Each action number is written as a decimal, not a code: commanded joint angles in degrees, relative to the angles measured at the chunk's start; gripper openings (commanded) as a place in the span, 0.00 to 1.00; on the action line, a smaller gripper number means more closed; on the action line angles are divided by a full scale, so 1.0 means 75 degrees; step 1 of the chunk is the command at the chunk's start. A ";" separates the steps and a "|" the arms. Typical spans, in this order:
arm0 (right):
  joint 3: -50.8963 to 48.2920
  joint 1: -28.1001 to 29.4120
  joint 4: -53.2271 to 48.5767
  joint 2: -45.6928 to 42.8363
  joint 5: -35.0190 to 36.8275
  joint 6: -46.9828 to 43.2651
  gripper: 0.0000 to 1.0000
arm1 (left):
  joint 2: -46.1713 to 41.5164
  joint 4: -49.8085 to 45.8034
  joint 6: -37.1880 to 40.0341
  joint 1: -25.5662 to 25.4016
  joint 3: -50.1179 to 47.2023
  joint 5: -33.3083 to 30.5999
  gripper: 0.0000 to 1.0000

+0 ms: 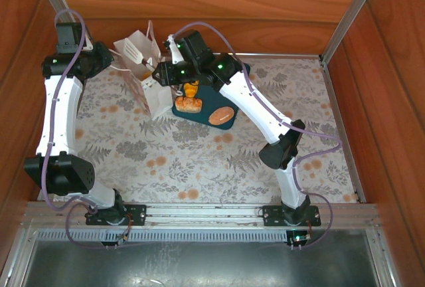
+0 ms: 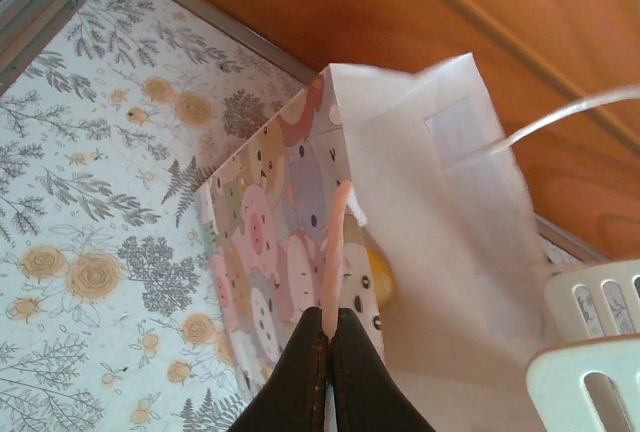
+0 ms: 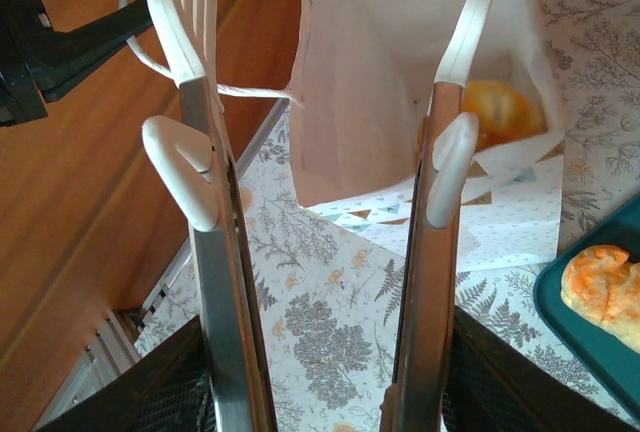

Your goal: Place the fake bread into the paper bag

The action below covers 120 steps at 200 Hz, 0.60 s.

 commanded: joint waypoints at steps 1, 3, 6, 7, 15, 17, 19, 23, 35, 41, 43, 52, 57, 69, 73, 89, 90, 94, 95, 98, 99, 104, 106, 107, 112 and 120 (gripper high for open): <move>0.0308 0.0003 0.0305 -0.0154 -0.0313 -0.0054 0.56 | -0.0115 -0.0028 -0.0060 0.0054 0.0043 0.0078 0.00; 0.0304 0.0002 0.0308 -0.0167 -0.0333 -0.0051 0.56 | -0.0115 -0.0030 -0.0062 0.0056 0.0048 0.0066 0.00; 0.0303 0.0002 0.0315 -0.0189 -0.0370 -0.0043 0.56 | -0.0124 -0.0031 -0.0060 0.0054 0.0043 0.0066 0.00; 0.0303 0.0002 0.0318 -0.0198 -0.0374 -0.0042 0.56 | -0.0132 -0.0031 -0.0059 0.0051 0.0043 0.0066 0.00; 0.0319 0.0002 0.0310 -0.0243 -0.0416 -0.0029 0.55 | -0.0127 -0.0030 -0.0060 0.0051 0.0031 0.0058 0.00; 0.0316 0.0002 0.0310 -0.0265 -0.0423 -0.0030 0.55 | -0.0127 -0.0031 -0.0059 0.0058 0.0039 0.0055 0.00; 0.0315 0.0002 0.0304 -0.0276 -0.0431 -0.0036 0.55 | -0.0127 -0.0025 -0.0059 0.0054 0.0039 0.0055 0.00; 0.0325 0.0002 0.0289 -0.0304 -0.0453 -0.0041 0.55 | -0.0127 -0.0030 -0.0059 0.0057 0.0031 0.0058 0.00; 0.0314 0.0002 0.0274 -0.0408 -0.0528 -0.0050 0.54 | -0.0127 -0.0030 -0.0060 0.0057 0.0031 0.0066 0.00; 0.0303 0.0002 0.0257 -0.0465 -0.0563 -0.0043 0.54 | -0.0136 -0.0031 -0.0061 0.0052 0.0034 0.0057 0.00; 0.0303 0.0002 0.0250 -0.0481 -0.0571 -0.0042 0.54 | -0.0132 -0.0031 -0.0060 0.0058 0.0031 0.0055 0.00; 0.0281 -0.0002 0.0236 -0.0588 -0.0633 -0.0053 0.53 | -0.0133 -0.0031 -0.0059 0.0048 0.0034 0.0055 0.00; 0.0249 0.0002 0.0242 -0.0658 -0.0647 -0.0054 0.53 | -0.0141 -0.0031 -0.0059 0.0050 0.0031 0.0044 0.00; 0.0083 0.0004 0.0321 -0.0880 -0.0640 -0.0054 0.53 | -0.0151 -0.0028 -0.0059 0.0055 0.0034 0.0031 0.00; 0.0009 -0.0001 0.0352 -0.0965 -0.0615 -0.0054 0.53 | -0.0140 -0.0031 -0.0068 0.0052 0.0040 0.0036 0.00; -0.0221 0.0002 0.0435 -0.1297 -0.0471 -0.0065 0.52 | -0.0139 -0.0031 -0.0084 0.0053 0.0047 0.0065 0.00; -0.0235 0.0002 0.0437 -0.1314 -0.0466 -0.0071 0.52 | -0.0139 -0.0031 -0.0083 0.0056 0.0045 0.0066 0.00; -0.0287 0.0002 0.0449 -0.1383 -0.0431 -0.0087 0.52 | -0.0139 -0.0031 -0.0094 0.0058 0.0045 0.0065 0.00; -0.0297 0.0002 0.0449 -0.1404 -0.0422 -0.0094 0.52 | -0.0139 -0.0031 -0.0094 0.0059 0.0043 0.0066 0.00; -0.0341 0.0002 0.0435 -0.1465 -0.0390 -0.0105 0.52 | -0.0139 -0.0031 -0.0094 0.0060 0.0044 0.0066 0.00; -0.0347 0.0002 0.0431 -0.1480 -0.0378 -0.0115 0.52 | -0.0139 -0.0031 -0.0094 0.0054 0.0043 0.0066 0.00; -0.0430 0.0002 0.0434 -0.1577 -0.0311 -0.0143 0.52 | -0.0139 -0.0031 -0.0094 0.0058 0.0048 0.0058 0.00; -0.0474 0.0002 0.0428 -0.1609 -0.0294 -0.0145 0.52 | -0.0139 -0.0031 -0.0094 0.0051 0.0050 0.0061 0.00; -0.0484 0.0002 0.0428 -0.1622 -0.0278 -0.0152 0.52 | -0.0139 -0.0031 -0.0100 0.0050 0.0046 0.0058 0.00; -0.0570 -0.0004 0.0416 -0.1728 -0.0212 -0.0184 0.52 | -0.0139 -0.0031 -0.0096 0.0060 0.0036 0.0055 0.00; -0.0752 -0.0019 0.0400 -0.1897 -0.0083 -0.0239 0.52 | -0.0145 -0.0031 -0.0096 0.0060 0.0031 0.0049 0.00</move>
